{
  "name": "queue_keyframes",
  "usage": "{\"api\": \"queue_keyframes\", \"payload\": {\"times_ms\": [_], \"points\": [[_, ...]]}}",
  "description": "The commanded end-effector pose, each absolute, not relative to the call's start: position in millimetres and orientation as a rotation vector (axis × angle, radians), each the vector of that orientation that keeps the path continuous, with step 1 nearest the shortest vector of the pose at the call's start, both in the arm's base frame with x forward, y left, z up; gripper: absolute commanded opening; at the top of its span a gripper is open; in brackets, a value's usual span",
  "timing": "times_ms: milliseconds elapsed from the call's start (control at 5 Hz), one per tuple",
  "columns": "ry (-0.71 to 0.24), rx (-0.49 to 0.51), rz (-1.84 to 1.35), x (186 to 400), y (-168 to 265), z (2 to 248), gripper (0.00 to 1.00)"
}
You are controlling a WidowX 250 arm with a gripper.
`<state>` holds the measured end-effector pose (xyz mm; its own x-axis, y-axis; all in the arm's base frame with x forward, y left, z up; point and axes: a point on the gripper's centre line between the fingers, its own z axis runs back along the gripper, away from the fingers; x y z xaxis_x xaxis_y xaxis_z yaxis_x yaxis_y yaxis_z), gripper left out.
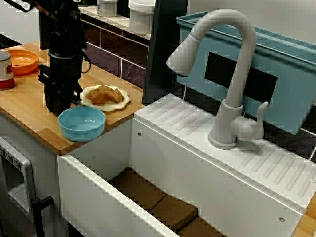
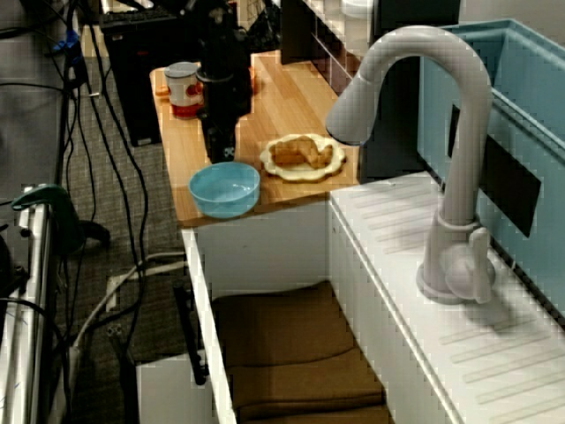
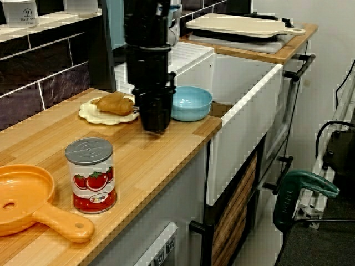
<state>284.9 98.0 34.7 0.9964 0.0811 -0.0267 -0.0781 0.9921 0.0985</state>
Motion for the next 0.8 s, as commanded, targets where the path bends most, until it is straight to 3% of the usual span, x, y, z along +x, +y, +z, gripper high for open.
{"api": "queue_keyframes", "payload": {"times_ms": [0,600], "points": [[-0.016,0.049,0.111,277.0,137.2,89.7,1.00],[-0.058,0.064,0.032,259.5,101.3,127.6,1.00]]}}
